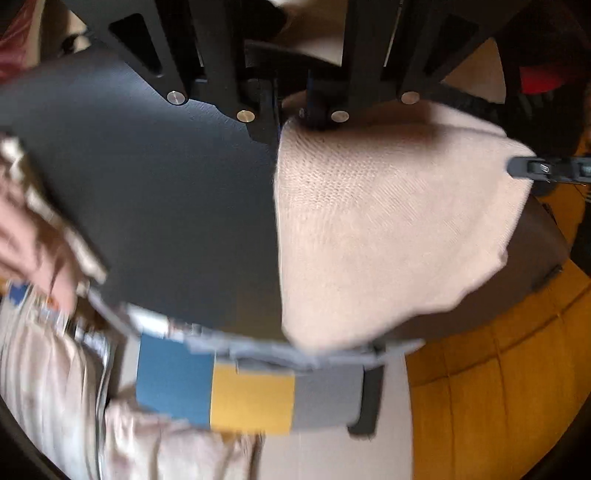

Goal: Fold clothes

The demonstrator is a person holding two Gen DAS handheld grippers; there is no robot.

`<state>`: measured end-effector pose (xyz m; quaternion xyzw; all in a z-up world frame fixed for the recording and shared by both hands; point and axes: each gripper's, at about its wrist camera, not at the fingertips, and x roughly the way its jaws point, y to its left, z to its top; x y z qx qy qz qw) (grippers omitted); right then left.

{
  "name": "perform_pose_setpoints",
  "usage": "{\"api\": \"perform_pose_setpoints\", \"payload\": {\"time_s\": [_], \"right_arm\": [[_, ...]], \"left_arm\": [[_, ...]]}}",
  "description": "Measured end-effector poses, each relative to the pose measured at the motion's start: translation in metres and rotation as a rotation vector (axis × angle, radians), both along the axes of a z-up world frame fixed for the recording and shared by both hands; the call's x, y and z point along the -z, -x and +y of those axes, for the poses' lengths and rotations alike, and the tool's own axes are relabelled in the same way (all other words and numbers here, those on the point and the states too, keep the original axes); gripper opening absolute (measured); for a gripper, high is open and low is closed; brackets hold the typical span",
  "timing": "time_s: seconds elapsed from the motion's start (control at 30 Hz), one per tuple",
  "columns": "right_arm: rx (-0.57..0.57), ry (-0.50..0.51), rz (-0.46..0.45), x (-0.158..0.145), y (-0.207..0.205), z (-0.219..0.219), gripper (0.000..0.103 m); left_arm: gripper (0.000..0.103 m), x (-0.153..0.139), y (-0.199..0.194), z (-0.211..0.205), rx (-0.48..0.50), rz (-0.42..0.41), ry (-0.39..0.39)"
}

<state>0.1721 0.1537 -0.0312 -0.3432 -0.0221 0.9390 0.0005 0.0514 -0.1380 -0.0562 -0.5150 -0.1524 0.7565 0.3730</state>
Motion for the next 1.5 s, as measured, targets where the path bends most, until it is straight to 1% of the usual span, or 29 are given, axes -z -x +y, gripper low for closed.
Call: {"api": "perform_pose_setpoints", "payload": {"time_s": [0.03, 0.07, 0.1, 0.13, 0.17, 0.2, 0.27, 0.3, 0.33, 0.37, 0.4, 0.47, 0.5, 0.53, 0.57, 0.63, 0.7, 0.73, 0.77, 0.87, 0.9, 0.93, 0.97, 1.0, 1.1, 1.23, 1.33, 1.43, 1.5], "right_arm": [[-0.029, -0.045, 0.021, -0.006, -0.005, -0.005, 0.010], [-0.039, -0.118, 0.003, -0.002, -0.005, -0.009, 0.010], [-0.040, -0.197, -0.030, 0.007, -0.004, -0.014, 0.011], [-0.032, -0.209, -0.092, 0.019, 0.000, -0.011, 0.014], [-0.022, -0.194, -0.166, 0.034, 0.006, -0.005, 0.015], [-0.012, -0.148, -0.162, 0.035, 0.006, 0.001, 0.022], [-0.034, -0.055, -0.136, 0.018, 0.002, 0.012, 0.037], [-0.059, -0.012, -0.130, 0.008, 0.000, 0.016, 0.039], [-0.074, 0.014, -0.144, 0.001, 0.000, 0.023, 0.042], [-0.087, 0.037, -0.165, -0.006, 0.002, 0.029, 0.052], [-0.091, 0.042, -0.178, -0.011, 0.003, 0.035, 0.053], [-0.091, 0.076, -0.163, -0.024, 0.006, 0.044, 0.053], [-0.100, 0.111, -0.152, -0.029, 0.007, 0.046, 0.053], [-0.110, 0.152, -0.138, -0.035, 0.008, 0.048, 0.053], [-0.125, 0.211, -0.118, -0.041, 0.013, 0.054, 0.053], [-0.196, 0.318, -0.137, -0.049, 0.022, 0.061, 0.053], [-0.221, 0.278, -0.143, -0.054, 0.026, 0.062, 0.054], [-0.201, 0.253, -0.132, -0.056, 0.030, 0.064, 0.054], [-0.170, 0.231, -0.116, -0.059, 0.034, 0.066, 0.054], [-0.095, 0.261, -0.038, -0.065, 0.063, 0.071, 0.052], [-0.080, 0.244, -0.039, -0.062, 0.080, 0.066, 0.039], [-0.072, 0.218, -0.048, -0.059, 0.098, 0.059, 0.031], [-0.063, 0.192, -0.056, -0.055, 0.115, 0.052, 0.026], [-0.078, 0.172, -0.057, -0.051, 0.130, 0.043, 0.026], [-0.150, 0.123, -0.054, -0.041, 0.164, 0.015, 0.026], [-0.232, 0.081, -0.114, -0.015, 0.175, -0.012, 0.027], [-0.292, 0.049, -0.163, 0.005, 0.183, -0.032, 0.027], [-0.278, -0.093, -0.171, 0.015, 0.188, -0.054, 0.027], [-0.269, -0.066, -0.151, 0.011, 0.189, -0.050, 0.027]], "left_arm": [[0.004, 0.001, 0.000, -0.003, -0.002, -0.003, 0.001], [0.004, 0.003, 0.000, -0.005, -0.004, -0.006, 0.002], [0.004, 0.007, -0.001, -0.005, 0.006, -0.016, 0.017], [0.004, 0.012, -0.002, -0.005, 0.015, -0.026, 0.032], [0.004, 0.015, -0.004, -0.002, 0.029, -0.032, 0.047], [0.004, 0.016, -0.005, 0.001, 0.042, -0.035, 0.060], [0.004, 0.011, -0.011, -0.005, 0.063, -0.024, 0.045], [0.004, 0.008, -0.015, -0.010, 0.072, -0.018, 0.028], [0.004, 0.005, -0.017, -0.016, 0.078, -0.014, 0.010], [0.004, 0.000, -0.017, -0.021, 0.075, -0.011, 0.007], [0.004, -0.005, -0.017, -0.027, 0.071, -0.007, 0.005], [0.005, -0.022, -0.015, -0.039, 0.040, 0.025, -0.017], [0.006, -0.033, -0.012, -0.040, 0.022, 0.058, -0.033], [0.009, -0.045, -0.010, -0.041, 0.004, 0.092, -0.049], [0.016, -0.054, -0.005, -0.039, -0.018, 0.129, -0.050], [0.017, -0.070, 0.010, -0.026, -0.064, 0.208, -0.033], [0.018, -0.077, 0.025, -0.006, -0.092, 0.255, -0.001], [0.018, -0.078, 0.032, 0.006, -0.098, 0.266, 0.017], [0.018, -0.075, 0.040, 0.016, -0.109, 0.276, 0.057], [0.018, -0.066, 0.060, 0.053, -0.125, 0.304, 0.188], [0.018, -0.061, 0.065, 0.066, -0.122, 0.300, 0.226], [0.018, -0.051, 0.070, 0.080, -0.102, 0.295, 0.247], [0.018, -0.047, 0.067, 0.085, -0.096, 0.296, 0.274], [0.018, -0.042, 0.063, 0.090, -0.089, 0.298, 0.300], [0.018, -0.036, 0.040, 0.088, -0.083, 0.366, 0.328], [0.019, -0.032, 0.022, 0.078, -0.082, 0.424, 0.376], [0.023, -0.030, 0.020, 0.067, -0.099, 0.433, 0.368], [0.026, -0.022, 0.031, 0.060, -0.125, 0.411, 0.340], [0.026, -0.026, 0.038, 0.049, -0.173, 0.386, 0.347]]}}
